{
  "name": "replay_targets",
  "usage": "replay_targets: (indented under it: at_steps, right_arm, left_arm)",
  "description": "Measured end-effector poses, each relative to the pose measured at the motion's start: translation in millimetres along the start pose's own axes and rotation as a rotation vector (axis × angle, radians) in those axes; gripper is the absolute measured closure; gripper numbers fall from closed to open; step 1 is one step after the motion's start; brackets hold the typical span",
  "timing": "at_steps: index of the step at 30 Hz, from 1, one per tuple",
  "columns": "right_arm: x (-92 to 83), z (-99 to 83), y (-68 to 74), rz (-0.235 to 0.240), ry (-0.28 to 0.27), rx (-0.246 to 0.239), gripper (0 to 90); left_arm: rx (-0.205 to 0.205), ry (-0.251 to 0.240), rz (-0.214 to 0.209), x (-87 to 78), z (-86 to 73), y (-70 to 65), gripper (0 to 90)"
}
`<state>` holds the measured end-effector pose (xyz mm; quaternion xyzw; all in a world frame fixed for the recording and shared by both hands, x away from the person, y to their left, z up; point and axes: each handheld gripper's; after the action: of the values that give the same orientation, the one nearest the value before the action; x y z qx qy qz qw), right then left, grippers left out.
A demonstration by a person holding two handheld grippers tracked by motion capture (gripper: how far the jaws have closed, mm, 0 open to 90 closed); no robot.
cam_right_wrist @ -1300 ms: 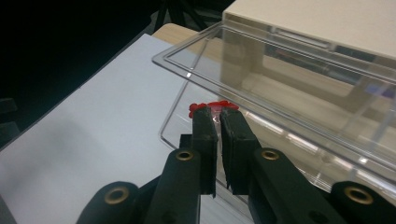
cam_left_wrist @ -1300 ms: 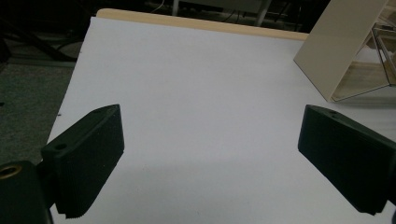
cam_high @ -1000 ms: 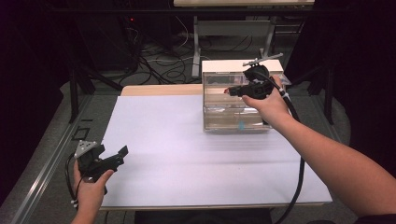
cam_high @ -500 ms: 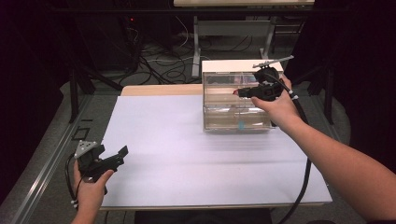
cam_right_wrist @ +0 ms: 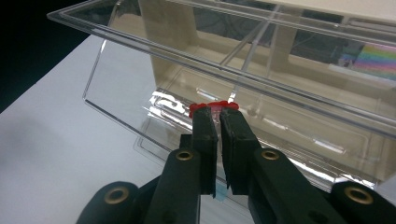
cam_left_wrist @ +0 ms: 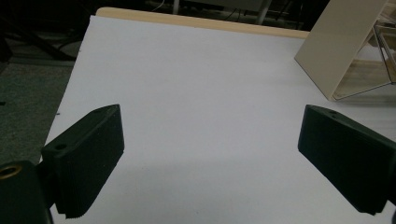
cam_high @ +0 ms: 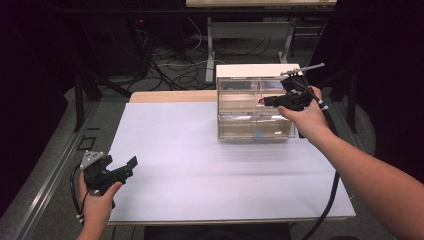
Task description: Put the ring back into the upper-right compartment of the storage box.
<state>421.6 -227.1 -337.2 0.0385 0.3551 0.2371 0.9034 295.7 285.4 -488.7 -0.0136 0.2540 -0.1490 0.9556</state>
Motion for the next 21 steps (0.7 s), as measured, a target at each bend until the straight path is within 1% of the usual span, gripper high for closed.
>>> replay_targets:
  at_steps: [4, 6, 7, 10, 15, 21]
  right_arm:
    - [-0.6, -2.9, -5.0, -0.009, 0.003, 0.013, 85.2]
    - [-0.4, -3.9, -7.3, -0.013, 0.0, 0.009, 85.2]
    - [-0.6, -4.4, -7.8, -0.015, 0.003, 0.016, 85.2]
    - [-0.1, -5.5, -9.7, -0.02, 0.003, 0.016, 85.2]
    - [2.6, -8.0, -12.1, -0.024, 0.001, 0.025, 85.1]
    - [8.3, -11.4, -19.3, -0.035, 0.013, 0.042, 85.1]
  left_arm:
    - [0.003, 0.001, 0.001, -0.1, -0.2, 0.0, 7.0]
    - [0.004, 0.002, 0.001, 0.0, -0.2, -0.1, 7.0]
    - [0.004, 0.002, 0.001, 0.1, -0.2, -0.1, 7.0]
    - [0.005, 0.002, 0.001, 0.2, 0.0, -0.1, 7.0]
    - [0.002, 0.002, 0.0, 0.6, 0.2, -0.2, 7.0]
    - [0.001, 0.003, 0.0, 2.0, -0.3, -0.5, 7.0]
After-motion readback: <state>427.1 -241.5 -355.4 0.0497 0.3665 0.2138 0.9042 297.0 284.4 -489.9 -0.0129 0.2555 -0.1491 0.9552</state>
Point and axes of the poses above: each handheld gripper's, and its own axes: x roughly forward along the jaws, z roughly out of its top, y roughly to its left, and after that the axes turned 7 degrees about x, right-handed
